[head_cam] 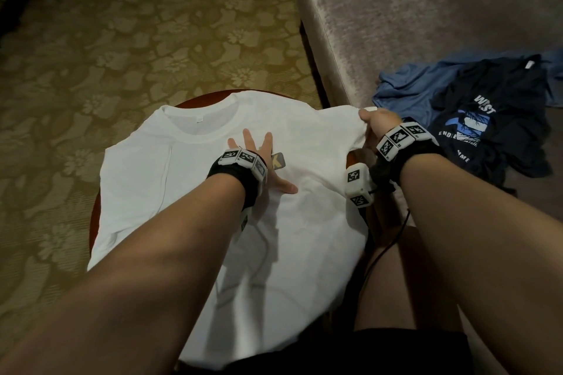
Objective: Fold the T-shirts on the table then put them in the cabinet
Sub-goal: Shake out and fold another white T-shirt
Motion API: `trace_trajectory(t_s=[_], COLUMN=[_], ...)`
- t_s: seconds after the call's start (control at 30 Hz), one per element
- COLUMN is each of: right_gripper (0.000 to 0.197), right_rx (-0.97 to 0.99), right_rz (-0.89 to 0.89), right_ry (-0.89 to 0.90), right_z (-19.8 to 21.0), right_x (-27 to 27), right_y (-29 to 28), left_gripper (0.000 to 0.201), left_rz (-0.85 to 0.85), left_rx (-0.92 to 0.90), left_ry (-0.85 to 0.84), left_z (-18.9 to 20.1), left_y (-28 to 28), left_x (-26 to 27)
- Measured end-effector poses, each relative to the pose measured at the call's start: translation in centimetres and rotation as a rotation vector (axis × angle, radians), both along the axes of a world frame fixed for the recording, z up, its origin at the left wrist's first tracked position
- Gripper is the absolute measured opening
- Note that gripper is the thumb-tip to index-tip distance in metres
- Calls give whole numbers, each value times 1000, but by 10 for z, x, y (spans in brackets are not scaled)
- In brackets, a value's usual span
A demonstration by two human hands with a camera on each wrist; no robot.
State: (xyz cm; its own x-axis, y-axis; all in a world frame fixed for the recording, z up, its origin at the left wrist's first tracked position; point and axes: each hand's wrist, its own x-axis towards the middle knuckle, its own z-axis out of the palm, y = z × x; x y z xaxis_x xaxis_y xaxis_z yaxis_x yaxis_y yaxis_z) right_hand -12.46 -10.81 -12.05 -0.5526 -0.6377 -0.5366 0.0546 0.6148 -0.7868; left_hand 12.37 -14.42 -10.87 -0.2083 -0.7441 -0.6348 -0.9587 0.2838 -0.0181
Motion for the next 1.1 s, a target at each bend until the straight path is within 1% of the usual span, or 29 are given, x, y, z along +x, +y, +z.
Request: trace_trajectory(t_s=[0.07,0.13,0.17,0.23,0.27,0.37,0.43,0.47,0.5,0.53,0.57,0.63,0.67,0.7,0.77,0.87,0.9,0.97,1.0,1.03,1.1], right_gripper=[48,47,43,23,18,18,18,15,11,13,27,62,73,76,72,61,61,67,67,62,51], right_rx=[-24,-50,-59,-72,-77,-108,-118,-123,-139,-141,-152,-189,-210,-221,-241,-293,-308,-328,-303,-256,-83], right_rz=[44,54,39,35,28,0,-23,-36,-52,-71,-94,-86,-53,-21,11,-91,-125,-150,-128,-70,106], right_ry=[98,147,119,21,-32,-116,-159,-173,-189,-209,-221,-232,-234,-228,-239,-267,-274,-272,-237,-153,89], right_z=[4,10,11,10,6,-26,-19,-20,-12,4,16,24,25,25,28,28,26,23,21,21,26], right_x=[3,5,4,-1,-6,-33,-25,-26,-18,-6,5,15,17,19,20,14,11,3,0,-1,-2], right_y=[0,4,6,7,5,-9,-7,-9,-7,-2,0,0,0,1,3,1,0,-3,-6,-8,-12], left_gripper=[145,145,144,138,134,127,125,125,125,125,125,127,128,128,129,133,134,136,137,137,138], left_rz=[3,7,11,30,42,61,56,52,51,51,52,49,45,40,39,43,45,50,53,59,72], left_rx=[11,26,34,47,49,46,39,36,35,33,32,32,32,31,29,24,21,19,16,12,4], left_ry=[8,13,16,32,45,66,61,58,56,57,58,55,54,54,54,58,59,61,63,71,88], left_z=[1,2,4,9,12,17,17,17,16,16,15,14,13,11,9,7,6,4,3,2,0], left_y=[1,0,0,-2,-2,-2,1,1,2,1,1,0,0,0,0,1,1,2,3,4,7], left_x=[0,1,2,2,2,1,2,2,2,2,2,2,2,3,4,4,4,3,3,3,2])
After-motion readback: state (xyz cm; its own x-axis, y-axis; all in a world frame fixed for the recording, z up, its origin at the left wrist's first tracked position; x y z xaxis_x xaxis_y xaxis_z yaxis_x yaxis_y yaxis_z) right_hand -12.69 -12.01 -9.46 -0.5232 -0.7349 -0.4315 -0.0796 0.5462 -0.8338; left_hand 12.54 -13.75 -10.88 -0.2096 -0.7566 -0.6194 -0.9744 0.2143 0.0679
